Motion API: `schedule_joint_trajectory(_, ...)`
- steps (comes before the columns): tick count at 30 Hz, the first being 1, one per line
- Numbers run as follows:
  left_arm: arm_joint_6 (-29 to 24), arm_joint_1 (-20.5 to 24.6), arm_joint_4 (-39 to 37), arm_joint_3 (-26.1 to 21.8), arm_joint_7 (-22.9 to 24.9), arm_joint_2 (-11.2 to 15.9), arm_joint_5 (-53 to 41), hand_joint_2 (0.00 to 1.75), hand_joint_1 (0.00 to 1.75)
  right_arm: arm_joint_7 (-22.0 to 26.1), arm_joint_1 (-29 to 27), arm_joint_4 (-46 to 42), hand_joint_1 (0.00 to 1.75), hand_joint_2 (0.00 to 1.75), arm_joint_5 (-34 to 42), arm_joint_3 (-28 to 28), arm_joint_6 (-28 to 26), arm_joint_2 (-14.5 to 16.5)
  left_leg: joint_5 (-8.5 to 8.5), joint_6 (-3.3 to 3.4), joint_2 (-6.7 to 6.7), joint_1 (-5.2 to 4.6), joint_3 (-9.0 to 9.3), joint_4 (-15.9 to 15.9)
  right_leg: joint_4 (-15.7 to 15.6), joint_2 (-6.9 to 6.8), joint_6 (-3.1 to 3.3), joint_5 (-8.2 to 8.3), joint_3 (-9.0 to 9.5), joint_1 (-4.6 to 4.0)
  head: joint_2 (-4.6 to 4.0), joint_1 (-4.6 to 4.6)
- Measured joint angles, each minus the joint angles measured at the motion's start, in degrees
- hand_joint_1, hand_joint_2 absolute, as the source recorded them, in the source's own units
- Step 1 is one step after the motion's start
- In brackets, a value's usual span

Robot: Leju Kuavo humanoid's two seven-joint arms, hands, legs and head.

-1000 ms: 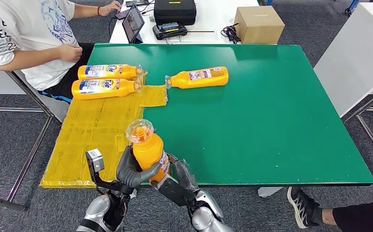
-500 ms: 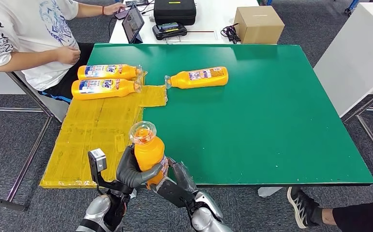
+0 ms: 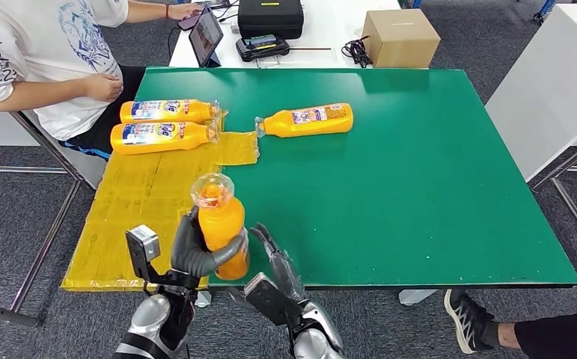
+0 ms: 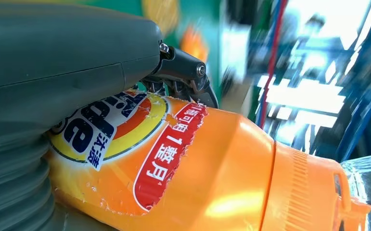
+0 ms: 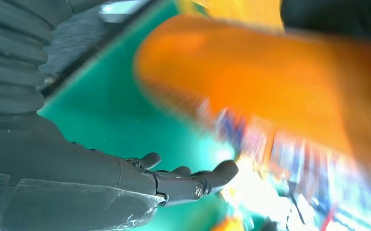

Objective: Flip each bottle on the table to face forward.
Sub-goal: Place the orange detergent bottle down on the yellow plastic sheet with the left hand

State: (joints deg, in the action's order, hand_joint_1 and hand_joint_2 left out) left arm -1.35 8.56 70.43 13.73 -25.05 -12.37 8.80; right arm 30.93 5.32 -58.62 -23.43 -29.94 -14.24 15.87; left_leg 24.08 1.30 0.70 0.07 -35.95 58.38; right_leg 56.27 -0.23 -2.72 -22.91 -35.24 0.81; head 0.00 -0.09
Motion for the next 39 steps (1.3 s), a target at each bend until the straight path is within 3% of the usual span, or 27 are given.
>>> schedule_joint_trajectory(9,-12.6,4.2,2.0,-5.6,-4.1,0.0,-7.1,1.75,1.75,0.1,-3.3,-14.1,0.00,0.00,3.3,1.4,1.7,-0.8,-0.02,0.01,-0.02,0.00,0.01,0.0,0.0,0.00,0.01,0.03,0.01,0.00,0.00,0.01)
schedule_joint_trajectory(15,-15.5,5.9,2.0,-8.1,-5.4,0.0,-9.0,1.75,1.75,0.9,-4.3,-19.0,0.00,0.00,3.3,1.5,1.6,-0.9,-0.02,0.01,-0.02,0.00,0.00,0.0,0.0,0.01,0.01,0.02,0.01,0.00,0.00,0.00)
schedule_joint_trajectory(18,-21.1,6.5,1.9,-8.6,-7.4,0.1,-14.7,1.75,1.75,2.7,-4.8,-21.3,0.00,0.00,3.4,1.3,0.4,-0.9,-0.02,0.01,-0.01,0.00,-0.01,0.0,0.0,0.00,0.01,0.02,0.00,0.00,0.00,0.01)
schedule_joint_trajectory(22,-33.2,9.8,-0.5,-9.5,-7.3,1.3,-33.8,1.75,1.75,4.6,-5.1,-26.7,0.00,1.75,5.3,0.5,-1.4,-0.9,-0.02,0.01,0.00,0.00,-0.01,0.0,0.0,0.00,0.01,0.02,0.01,0.00,0.00,0.01)
schedule_joint_trajectory(24,-36.9,12.5,-4.1,-10.0,-5.5,2.5,-45.6,1.75,1.75,4.6,-4.9,-29.4,0.00,1.75,6.6,-0.2,-1.6,-1.0,-0.04,0.01,-0.02,0.00,0.00,0.0,0.0,0.00,0.02,0.04,0.02,0.00,0.00,0.01)
schedule_joint_trajectory(27,-38.2,16.1,-10.6,-11.8,-3.0,3.9,-60.1,1.75,1.75,4.2,-4.5,-31.5,0.00,1.75,7.9,-1.4,-0.9,-1.1,-0.06,0.00,-0.14,0.01,0.04,0.0,0.0,0.02,0.04,0.07,0.02,-0.01,0.00,0.01)
schedule_joint_trajectory(34,-38.7,19.4,-18.4,-14.0,-1.0,5.5,-67.5,1.75,1.75,4.0,-4.1,-32.6,0.00,1.75,8.5,-2.6,-0.2,-1.3,-0.07,-0.02,-0.12,0.01,0.02,0.0,0.0,0.02,0.07,0.09,0.02,0.00,0.00,0.01)
schedule_joint_trajectory(39,-38.8,22.1,-25.2,-14.4,4.2,7.5,-84.2,1.75,1.75,4.1,-3.4,-32.6,0.00,1.75,9.6,-3.9,1.9,-1.7,-0.06,-0.02,-0.13,0.01,0.00,0.0,0.0,0.03,0.05,0.07,0.01,-0.01,0.00,0.01)
